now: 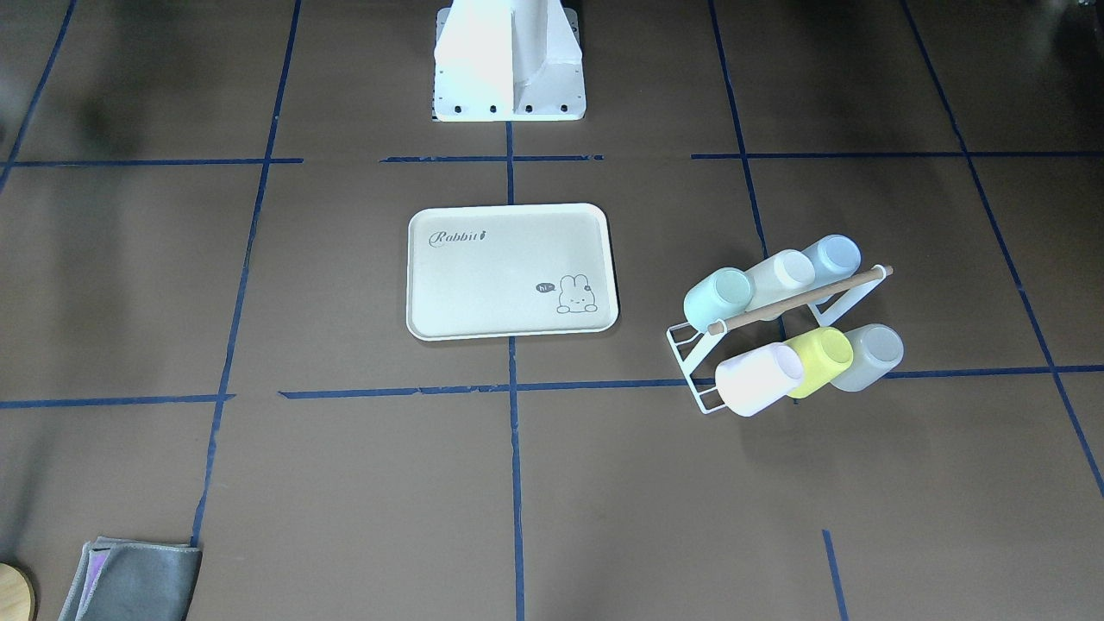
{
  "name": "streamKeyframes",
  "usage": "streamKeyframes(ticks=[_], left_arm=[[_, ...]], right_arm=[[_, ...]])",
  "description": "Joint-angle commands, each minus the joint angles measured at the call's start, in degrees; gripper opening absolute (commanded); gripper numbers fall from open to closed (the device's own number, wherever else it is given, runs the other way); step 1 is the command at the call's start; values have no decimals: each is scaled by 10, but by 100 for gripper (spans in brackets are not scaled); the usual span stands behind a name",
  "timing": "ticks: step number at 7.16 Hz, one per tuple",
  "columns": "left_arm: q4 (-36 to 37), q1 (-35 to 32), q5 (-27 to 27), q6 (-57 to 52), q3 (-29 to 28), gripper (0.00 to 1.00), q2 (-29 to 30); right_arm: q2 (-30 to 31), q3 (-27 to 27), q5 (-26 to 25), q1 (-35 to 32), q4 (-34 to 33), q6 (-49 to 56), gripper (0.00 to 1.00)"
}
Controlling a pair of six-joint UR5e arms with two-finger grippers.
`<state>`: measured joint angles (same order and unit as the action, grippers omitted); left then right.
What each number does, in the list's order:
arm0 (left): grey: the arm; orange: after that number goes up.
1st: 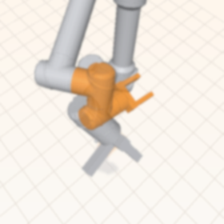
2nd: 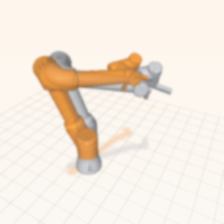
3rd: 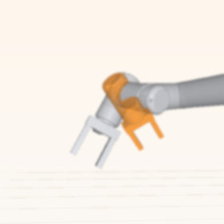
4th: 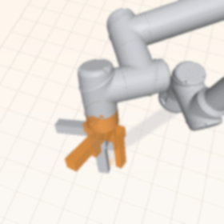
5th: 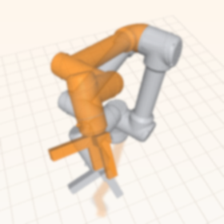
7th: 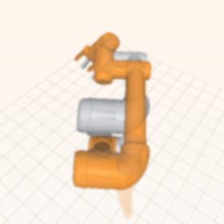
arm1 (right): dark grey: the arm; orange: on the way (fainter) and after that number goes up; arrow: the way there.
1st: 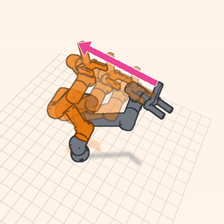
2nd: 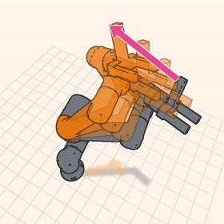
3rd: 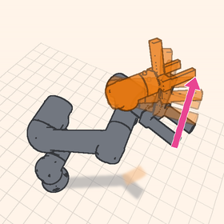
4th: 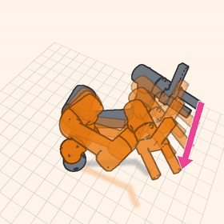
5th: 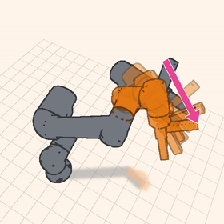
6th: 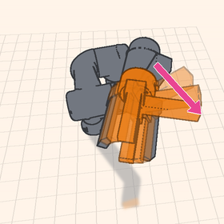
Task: Pick up and place green cup on tray
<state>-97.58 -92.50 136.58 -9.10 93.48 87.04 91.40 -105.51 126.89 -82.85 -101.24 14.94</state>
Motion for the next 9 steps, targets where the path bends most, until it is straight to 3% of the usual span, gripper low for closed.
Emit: streamKeyframes(ticks=[1, 4, 6, 8, 9], left_arm=[[-3, 7, 12, 29, 44, 100, 21], [-2, 83, 1, 26, 161, 100, 97], [39, 204, -71, 25, 202, 100, 167], [233, 288, -171, -10, 223, 100, 309], [296, 361, -269, -52, 257, 100, 321]], right_arm=[[83, -2, 38, -65, 14, 28, 100], [70, -9, 37, -65, 21, -6, 100], [70, -12, 39, -65, 21, -17, 100], [70, -11, 39, -65, 21, -19, 100], [71, -11, 39, -65, 21, -19, 100]])
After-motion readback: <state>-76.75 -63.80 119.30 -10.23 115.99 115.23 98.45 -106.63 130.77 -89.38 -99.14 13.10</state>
